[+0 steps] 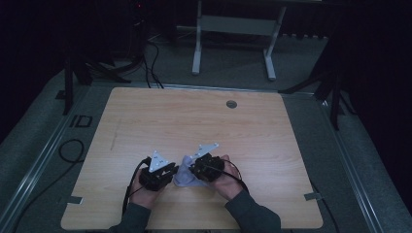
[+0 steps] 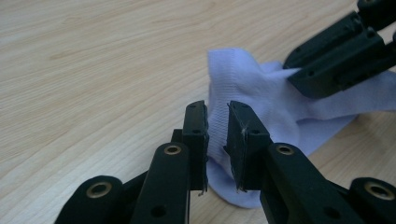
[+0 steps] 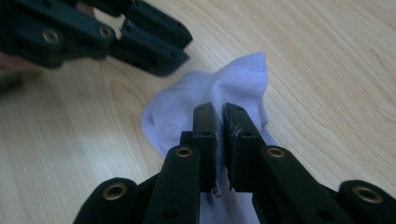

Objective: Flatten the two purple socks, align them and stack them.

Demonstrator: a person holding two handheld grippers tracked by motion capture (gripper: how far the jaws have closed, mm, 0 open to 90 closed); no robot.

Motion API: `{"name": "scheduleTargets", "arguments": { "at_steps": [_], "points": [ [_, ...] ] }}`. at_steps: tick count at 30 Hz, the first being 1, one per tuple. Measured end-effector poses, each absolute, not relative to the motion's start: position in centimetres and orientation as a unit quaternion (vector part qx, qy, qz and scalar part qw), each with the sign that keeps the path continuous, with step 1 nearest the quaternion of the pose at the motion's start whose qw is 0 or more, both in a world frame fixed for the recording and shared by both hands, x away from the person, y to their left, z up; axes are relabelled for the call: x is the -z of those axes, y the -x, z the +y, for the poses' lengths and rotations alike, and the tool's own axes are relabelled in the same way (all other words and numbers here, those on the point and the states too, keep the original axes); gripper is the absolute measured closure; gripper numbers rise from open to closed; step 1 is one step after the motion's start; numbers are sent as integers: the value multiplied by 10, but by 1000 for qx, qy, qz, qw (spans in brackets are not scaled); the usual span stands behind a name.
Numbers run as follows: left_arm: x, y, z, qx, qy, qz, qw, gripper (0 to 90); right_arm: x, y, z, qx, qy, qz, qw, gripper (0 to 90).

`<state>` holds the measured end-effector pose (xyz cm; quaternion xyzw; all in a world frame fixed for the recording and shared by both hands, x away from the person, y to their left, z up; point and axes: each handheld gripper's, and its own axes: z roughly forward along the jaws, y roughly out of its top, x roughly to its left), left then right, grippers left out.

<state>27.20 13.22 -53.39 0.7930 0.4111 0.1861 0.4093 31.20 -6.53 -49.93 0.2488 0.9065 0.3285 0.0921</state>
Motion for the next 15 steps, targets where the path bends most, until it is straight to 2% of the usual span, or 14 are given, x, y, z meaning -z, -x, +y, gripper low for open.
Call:
{"name": "scheduleTargets", "arguments": {
  "at_steps": [15],
  "points": [
    [537, -273, 128, -175, -801, 410, 399, 779, 506, -311, -59, -327, -250, 907, 86, 831]
  ]
}}
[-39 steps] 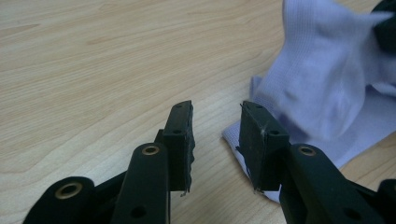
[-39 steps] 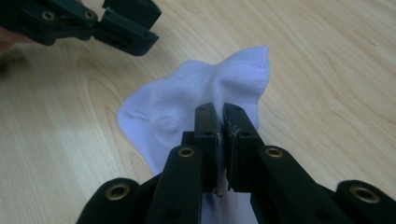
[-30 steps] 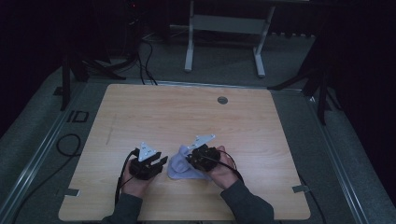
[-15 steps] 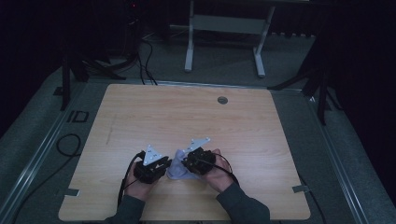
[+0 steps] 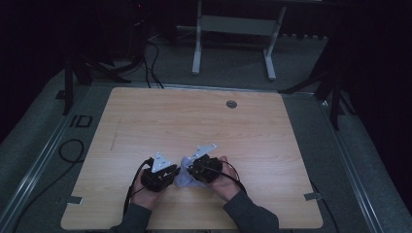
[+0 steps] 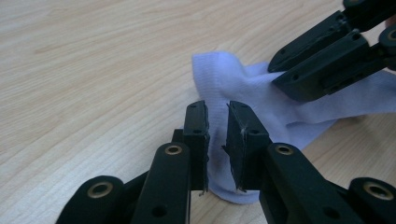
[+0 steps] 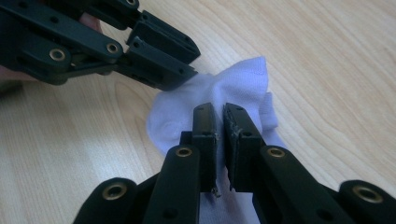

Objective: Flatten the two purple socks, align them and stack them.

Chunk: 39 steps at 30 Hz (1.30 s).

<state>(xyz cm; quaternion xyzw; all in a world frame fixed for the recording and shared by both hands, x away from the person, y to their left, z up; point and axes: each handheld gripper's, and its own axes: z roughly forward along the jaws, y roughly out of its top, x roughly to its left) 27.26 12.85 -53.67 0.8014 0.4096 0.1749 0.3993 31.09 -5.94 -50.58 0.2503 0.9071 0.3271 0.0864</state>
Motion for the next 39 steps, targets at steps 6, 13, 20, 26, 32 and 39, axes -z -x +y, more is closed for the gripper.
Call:
{"name": "scheduleTargets", "arguments": {
  "at_steps": [6, 13, 20, 26, 32, 39],
  "points": [
    [541, -275, 125, -160, -809, 411, 387, 783, 511, -311, -56, -321, -247, 910, 86, 830],
    [553, -281, 117, -156, -824, 407, 362, 787, 517, -312, -54, -313, -249, 913, 81, 821],
    [557, -283, 115, -152, -832, 407, 345, 824, 515, -312, -56, -311, -241, 916, 79, 736],
    [557, -283, 114, -152, -831, 409, 344, 837, 498, -310, -68, -337, -240, 906, 90, 682],
    [557, -283, 114, -151, -832, 408, 343, 838, 488, -312, -94, -340, -261, 897, 105, 681],
    [557, -283, 114, -151, -832, 409, 343, 838, 501, -300, -120, -322, -277, 899, 109, 635]
  ]
}}
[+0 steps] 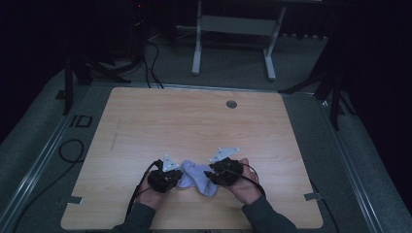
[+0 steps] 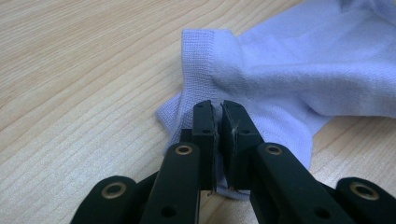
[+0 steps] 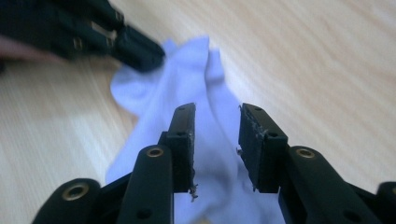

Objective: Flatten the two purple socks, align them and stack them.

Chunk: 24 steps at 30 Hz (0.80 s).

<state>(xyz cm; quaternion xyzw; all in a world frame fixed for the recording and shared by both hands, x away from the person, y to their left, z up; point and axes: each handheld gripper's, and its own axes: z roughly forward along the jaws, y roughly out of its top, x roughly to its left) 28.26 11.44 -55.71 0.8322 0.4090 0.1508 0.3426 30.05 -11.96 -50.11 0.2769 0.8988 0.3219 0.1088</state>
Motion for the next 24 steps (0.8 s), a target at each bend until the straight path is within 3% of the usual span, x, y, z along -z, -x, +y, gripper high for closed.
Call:
{"name": "scheduleTargets", "arguments": {
  "at_steps": [11, 24],
  "points": [
    [557, -283, 115, -151, -832, 409, 343, 838, 532, -293, -137, -298, -311, 898, 92, 537],
    [557, -282, 114, -151, -832, 409, 343, 838, 542, -298, -137, -311, -327, 888, 93, 571]
  ]
}}
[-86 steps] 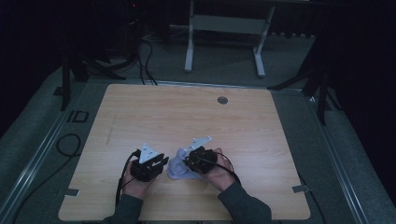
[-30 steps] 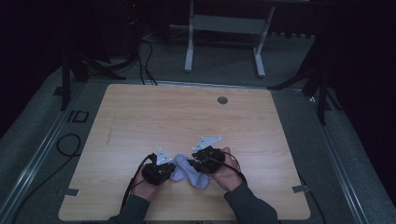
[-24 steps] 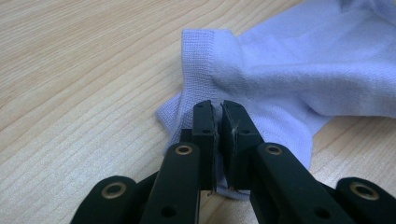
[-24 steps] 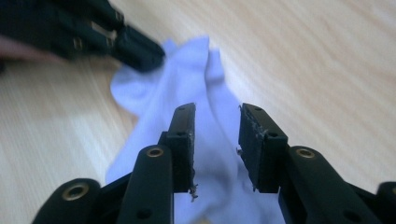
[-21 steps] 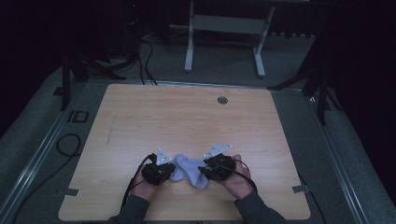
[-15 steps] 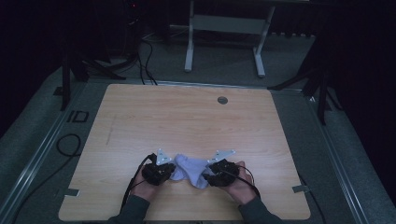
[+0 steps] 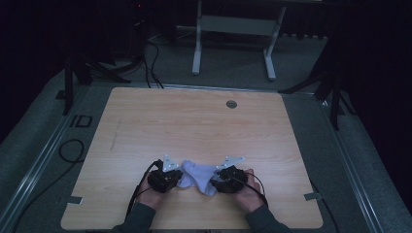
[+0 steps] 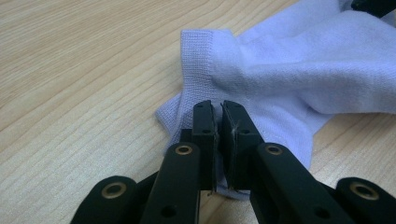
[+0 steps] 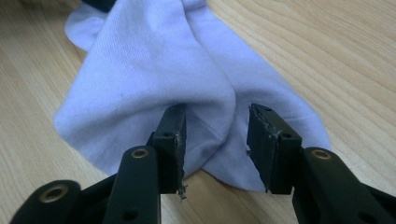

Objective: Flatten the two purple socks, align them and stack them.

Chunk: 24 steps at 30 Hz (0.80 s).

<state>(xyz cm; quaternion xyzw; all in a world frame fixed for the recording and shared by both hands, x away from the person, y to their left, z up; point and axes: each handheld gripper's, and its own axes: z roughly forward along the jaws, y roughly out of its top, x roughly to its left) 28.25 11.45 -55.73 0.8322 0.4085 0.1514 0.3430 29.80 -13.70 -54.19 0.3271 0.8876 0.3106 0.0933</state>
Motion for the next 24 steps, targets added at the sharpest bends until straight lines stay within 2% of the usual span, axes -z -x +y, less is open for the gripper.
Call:
{"name": "scheduleTargets", "arguments": {
  "at_steps": [3, 7, 9, 24],
  "points": [
    [557, -282, 114, -152, -832, 409, 343, 838, 543, -300, -136, -307, -326, 889, 92, 600],
    [557, -282, 114, -152, -833, 408, 343, 838, 545, -302, -137, -309, -324, 890, 91, 791],
    [557, -282, 114, -152, -833, 407, 343, 838, 543, -303, -139, -311, -324, 889, 92, 836],
    [557, -283, 115, -149, -833, 407, 344, 837, 517, -308, -156, -327, -328, 879, 115, 865]
  ]
}}
